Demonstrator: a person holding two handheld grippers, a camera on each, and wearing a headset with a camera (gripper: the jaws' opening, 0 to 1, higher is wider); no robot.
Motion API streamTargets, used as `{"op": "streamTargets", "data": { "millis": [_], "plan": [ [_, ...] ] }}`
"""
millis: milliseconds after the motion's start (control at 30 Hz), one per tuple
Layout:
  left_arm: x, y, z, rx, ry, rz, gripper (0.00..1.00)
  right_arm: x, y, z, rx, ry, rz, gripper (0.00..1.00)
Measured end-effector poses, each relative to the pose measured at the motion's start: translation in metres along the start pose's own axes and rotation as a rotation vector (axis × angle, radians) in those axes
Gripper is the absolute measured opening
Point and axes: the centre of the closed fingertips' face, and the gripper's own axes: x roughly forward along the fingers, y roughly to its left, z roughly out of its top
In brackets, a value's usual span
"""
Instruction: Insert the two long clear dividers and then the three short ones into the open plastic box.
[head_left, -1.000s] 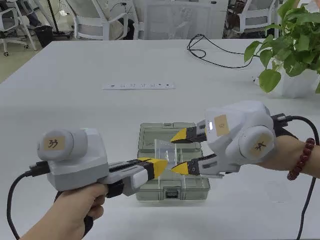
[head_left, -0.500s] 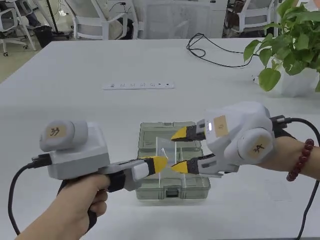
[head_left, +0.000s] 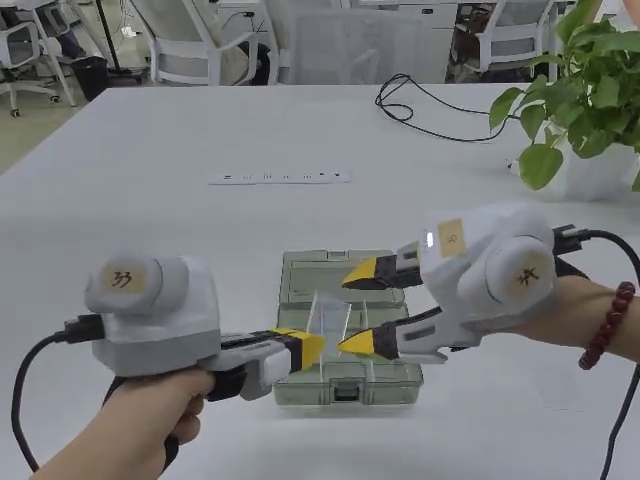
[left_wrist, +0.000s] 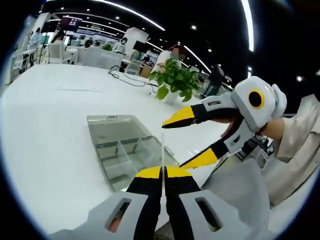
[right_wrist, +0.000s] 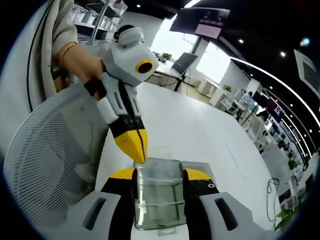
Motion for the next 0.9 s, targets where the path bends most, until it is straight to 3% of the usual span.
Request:
{"op": "streamTargets", "data": {
  "millis": [133, 500, 633, 900],
  "plan": [
    [-0.002, 0.002, -0.004, 0.146, 0.035, 0.013, 0.0, -0.001, 0.003, -0.004, 0.045, 0.001, 0.024, 0.37],
    [-0.001, -0.008, -0.014, 0.403, 0.108, -0.04, 0.0, -0.002, 0.018, -0.001, 0.104, -0.027, 0.117, 0.32],
    [-0.001, -0.012, -0.017, 0.483, 0.133, -0.066, 0.0, -0.002, 0.023, -0.004, 0.131, -0.028, 0.157, 0.29],
    [-0.003, -0.015, -0.022, 0.576, 0.172, -0.106, 0.0, -0.003, 0.03, -0.006, 0.132, -0.035, 0.197, 0.25]
  ]
}}
